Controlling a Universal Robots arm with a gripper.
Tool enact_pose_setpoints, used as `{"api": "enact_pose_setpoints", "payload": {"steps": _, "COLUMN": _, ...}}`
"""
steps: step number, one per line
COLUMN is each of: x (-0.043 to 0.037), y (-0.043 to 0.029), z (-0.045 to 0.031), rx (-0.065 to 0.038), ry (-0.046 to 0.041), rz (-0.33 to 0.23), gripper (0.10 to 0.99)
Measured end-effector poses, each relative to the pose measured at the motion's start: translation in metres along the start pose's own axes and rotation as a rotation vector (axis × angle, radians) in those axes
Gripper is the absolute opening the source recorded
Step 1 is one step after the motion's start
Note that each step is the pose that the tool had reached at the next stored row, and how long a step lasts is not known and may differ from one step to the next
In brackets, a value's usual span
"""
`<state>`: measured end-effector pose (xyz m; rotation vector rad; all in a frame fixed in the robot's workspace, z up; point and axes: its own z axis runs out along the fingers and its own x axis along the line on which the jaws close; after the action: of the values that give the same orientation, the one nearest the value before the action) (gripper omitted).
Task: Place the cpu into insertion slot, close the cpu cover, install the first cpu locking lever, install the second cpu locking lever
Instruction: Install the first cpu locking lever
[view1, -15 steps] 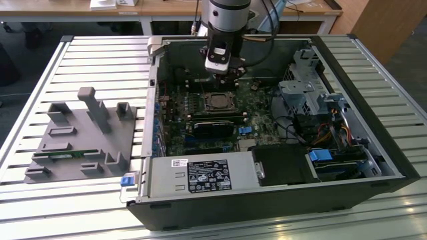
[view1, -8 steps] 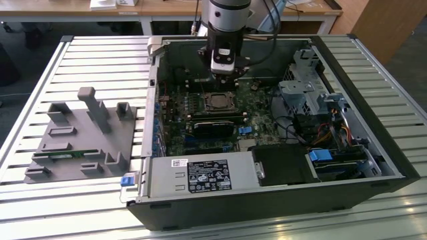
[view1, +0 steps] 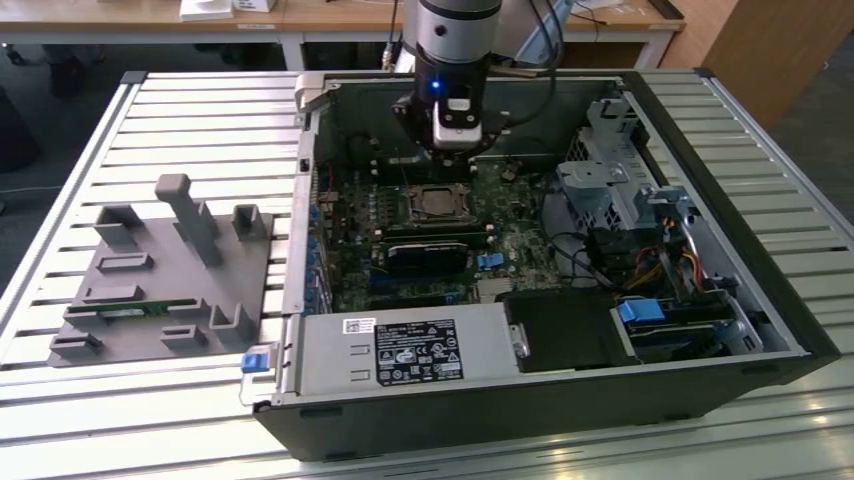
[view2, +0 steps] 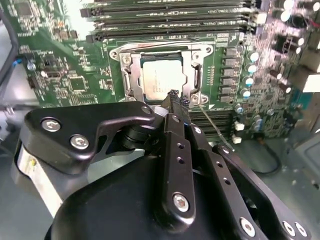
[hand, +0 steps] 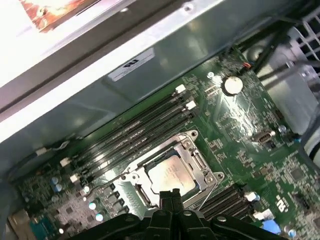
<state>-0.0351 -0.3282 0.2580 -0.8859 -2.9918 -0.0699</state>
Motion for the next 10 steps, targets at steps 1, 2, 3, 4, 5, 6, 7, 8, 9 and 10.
{"api": "enact_pose_setpoints", "payload": {"steps": 1, "x": 0.0000, "y": 0.0000, "z": 0.0000, "rx": 0.000, "ry": -0.0001, "rz": -0.017, "gripper": 0.106}}
{"api": "enact_pose_setpoints", "payload": {"steps": 2, "x": 0.0000, "y": 0.0000, "z": 0.0000, "rx": 0.000, "ry": -0.0003, "rz": -0.032, "gripper": 0.106}}
{"api": "enact_pose_setpoints", "payload": {"steps": 3, "x": 0.0000, "y": 0.0000, "z": 0.0000, "rx": 0.000, "ry": -0.0004, "rz": -0.046, "gripper": 0.106}}
{"api": "enact_pose_setpoints", "payload": {"steps": 4, "x": 0.0000, "y": 0.0000, "z": 0.0000, "rx": 0.000, "ry": -0.0006, "rz": -0.061, "gripper": 0.106}}
{"api": "enact_pose_setpoints", "payload": {"steps": 5, "x": 0.0000, "y": 0.0000, "z": 0.0000, "rx": 0.000, "ry": -0.0006, "rz": -0.076, "gripper": 0.106}}
{"api": "enact_pose_setpoints", "payload": {"steps": 6, "x": 0.0000, "y": 0.0000, "z": 0.0000, "rx": 0.001, "ry": -0.0001, "rz": -0.092, "gripper": 0.106}}
{"api": "enact_pose_setpoints", "payload": {"steps": 7, "x": 0.0000, "y": 0.0000, "z": 0.0000, "rx": 0.001, "ry": 0.0006, "rz": -0.107, "gripper": 0.106}}
{"api": "enact_pose_setpoints", "payload": {"steps": 8, "x": 0.0000, "y": 0.0000, "z": 0.0001, "rx": 0.001, "ry": 0.0012, "rz": -0.124, "gripper": 0.106}}
{"api": "enact_pose_setpoints", "payload": {"steps": 9, "x": 0.0000, "y": 0.0000, "z": 0.0001, "rx": 0.002, "ry": 0.0017, "rz": -0.140, "gripper": 0.106}}
{"api": "enact_pose_setpoints", "payload": {"steps": 10, "x": 0.0000, "y": 0.0000, "z": 0.0001, "rx": 0.002, "ry": 0.0022, "rz": -0.156, "gripper": 0.106}}
